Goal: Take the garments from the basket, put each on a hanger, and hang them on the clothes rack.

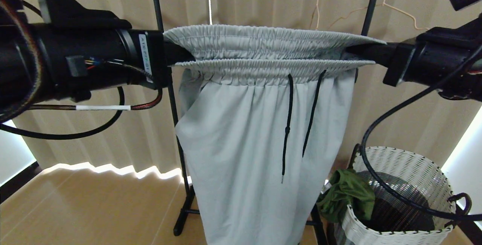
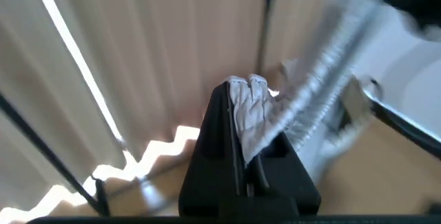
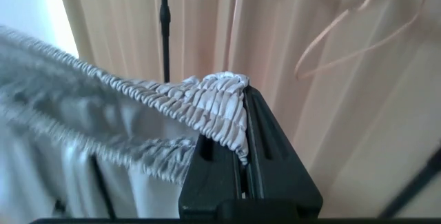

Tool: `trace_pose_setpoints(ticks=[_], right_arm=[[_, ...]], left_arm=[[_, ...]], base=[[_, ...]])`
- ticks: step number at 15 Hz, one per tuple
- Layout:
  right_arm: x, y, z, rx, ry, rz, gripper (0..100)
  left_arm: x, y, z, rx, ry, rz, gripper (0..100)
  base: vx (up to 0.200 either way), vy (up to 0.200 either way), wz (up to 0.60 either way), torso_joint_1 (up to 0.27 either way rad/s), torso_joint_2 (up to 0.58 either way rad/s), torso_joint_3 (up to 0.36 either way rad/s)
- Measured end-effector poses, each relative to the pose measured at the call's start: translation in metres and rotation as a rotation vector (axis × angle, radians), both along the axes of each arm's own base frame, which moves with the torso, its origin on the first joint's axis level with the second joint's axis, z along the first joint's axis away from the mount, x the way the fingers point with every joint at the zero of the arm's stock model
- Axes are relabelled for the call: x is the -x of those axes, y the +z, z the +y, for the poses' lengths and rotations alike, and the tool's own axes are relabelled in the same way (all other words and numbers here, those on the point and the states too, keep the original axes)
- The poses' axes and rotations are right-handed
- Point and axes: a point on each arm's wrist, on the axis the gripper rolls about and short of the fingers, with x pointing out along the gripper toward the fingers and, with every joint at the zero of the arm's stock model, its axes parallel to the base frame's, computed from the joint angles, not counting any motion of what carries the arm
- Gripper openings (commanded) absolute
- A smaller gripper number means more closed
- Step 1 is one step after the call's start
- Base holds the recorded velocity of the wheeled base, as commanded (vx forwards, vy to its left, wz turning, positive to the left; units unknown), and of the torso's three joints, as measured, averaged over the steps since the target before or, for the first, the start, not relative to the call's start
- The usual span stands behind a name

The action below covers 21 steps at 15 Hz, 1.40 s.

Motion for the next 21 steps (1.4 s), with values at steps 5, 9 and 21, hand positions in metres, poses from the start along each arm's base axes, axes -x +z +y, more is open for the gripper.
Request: trace_pose_setpoints(ticks=[5, 9, 21], right_arm=[[0.035, -0.007, -0.014, 0.016, 0.009, 0.093, 0], [0.039, -0.005, -0.015, 0.01, 0.009, 0.083, 0], [0.063, 0.002, -0.023, 0.004, 0.065, 0.118, 0]], left_arm=[[-0.038, -0.009, -0.008, 0.028, 0.088, -0.06, 0], [-0.048, -0.018, -0.012, -0.002, 0.094, -0.047, 0], [-0.077, 0.01, -0.026, 0.052, 0.105, -0.131, 0]], base=[[0.0, 0.0, 0.0, 0.0, 0.0, 0.0], [0.0, 0.0, 0.0, 0.0, 0.0, 0.0], [0.0, 0.0, 0.0, 0.0, 0.0, 0.0]])
